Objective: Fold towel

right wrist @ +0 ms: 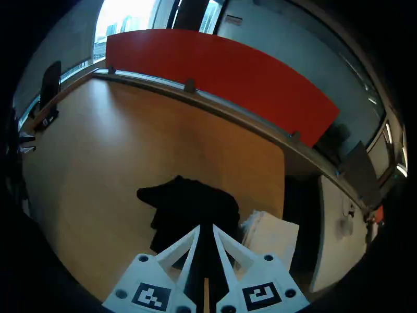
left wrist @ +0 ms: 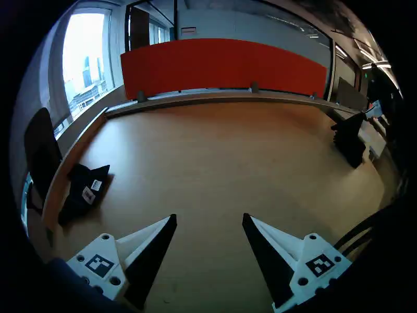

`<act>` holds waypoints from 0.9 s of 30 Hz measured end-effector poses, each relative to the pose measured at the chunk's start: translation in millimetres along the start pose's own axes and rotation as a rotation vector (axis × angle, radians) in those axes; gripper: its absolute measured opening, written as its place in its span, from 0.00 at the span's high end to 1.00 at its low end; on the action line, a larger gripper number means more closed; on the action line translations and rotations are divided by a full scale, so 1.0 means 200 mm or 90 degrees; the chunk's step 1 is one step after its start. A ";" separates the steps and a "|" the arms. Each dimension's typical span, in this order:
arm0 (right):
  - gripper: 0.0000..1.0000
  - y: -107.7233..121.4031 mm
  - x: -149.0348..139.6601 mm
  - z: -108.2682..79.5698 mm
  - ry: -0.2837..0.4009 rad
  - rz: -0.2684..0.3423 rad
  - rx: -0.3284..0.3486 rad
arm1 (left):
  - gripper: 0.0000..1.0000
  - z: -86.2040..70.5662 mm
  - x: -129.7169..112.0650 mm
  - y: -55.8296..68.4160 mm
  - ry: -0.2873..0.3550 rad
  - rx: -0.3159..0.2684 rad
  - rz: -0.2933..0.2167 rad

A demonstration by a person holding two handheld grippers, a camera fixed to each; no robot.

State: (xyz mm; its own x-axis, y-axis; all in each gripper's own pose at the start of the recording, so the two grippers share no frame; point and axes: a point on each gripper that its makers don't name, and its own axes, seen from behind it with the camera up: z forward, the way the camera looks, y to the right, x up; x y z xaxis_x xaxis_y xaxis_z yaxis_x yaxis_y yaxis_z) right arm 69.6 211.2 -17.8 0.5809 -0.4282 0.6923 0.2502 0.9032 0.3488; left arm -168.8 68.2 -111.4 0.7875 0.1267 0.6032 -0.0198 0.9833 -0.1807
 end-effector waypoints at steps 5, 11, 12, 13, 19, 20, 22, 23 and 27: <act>0.99 0.04 -0.11 0.01 -0.025 0.004 -0.012 | 0.06 -0.01 0.00 -0.01 -0.001 0.000 0.002; 0.99 0.06 -0.23 0.03 -0.055 0.013 -0.019 | 0.06 -0.02 -0.02 -0.02 -0.005 0.000 0.007; 0.99 0.07 -0.25 0.04 -0.060 0.015 -0.019 | 0.06 -0.02 -0.02 -0.02 -0.006 0.001 0.008; 0.99 0.07 -0.27 0.04 -0.064 0.016 -0.020 | 0.06 -0.02 -0.02 -0.02 -0.006 0.001 0.009; 0.99 0.08 -0.36 0.06 -0.089 0.029 -0.019 | 0.06 -0.03 -0.02 -0.04 -0.007 0.005 0.008; 0.99 0.09 -0.38 0.06 -0.094 0.031 -0.019 | 0.06 -0.03 -0.02 -0.04 -0.008 0.006 0.008; 0.99 0.09 -0.41 0.07 -0.102 0.035 -0.018 | 0.06 -0.03 -0.02 -0.04 -0.009 0.007 0.008; 0.99 0.09 -0.43 0.07 -0.106 0.037 -0.018 | 0.06 -0.03 -0.02 -0.04 -0.009 0.008 0.009; 0.99 0.10 -0.48 0.08 -0.121 0.045 -0.014 | 0.06 -0.03 -0.02 -0.04 -0.010 0.010 0.012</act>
State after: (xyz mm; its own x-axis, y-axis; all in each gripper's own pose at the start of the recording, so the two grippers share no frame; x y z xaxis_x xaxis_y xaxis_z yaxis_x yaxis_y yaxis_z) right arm 6.5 269.0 -66.7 0.4410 -0.3599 0.8222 0.2322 0.9306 0.2828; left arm -167.4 58.4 -116.9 0.7767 0.1477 0.6123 -0.0445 0.9826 -0.1806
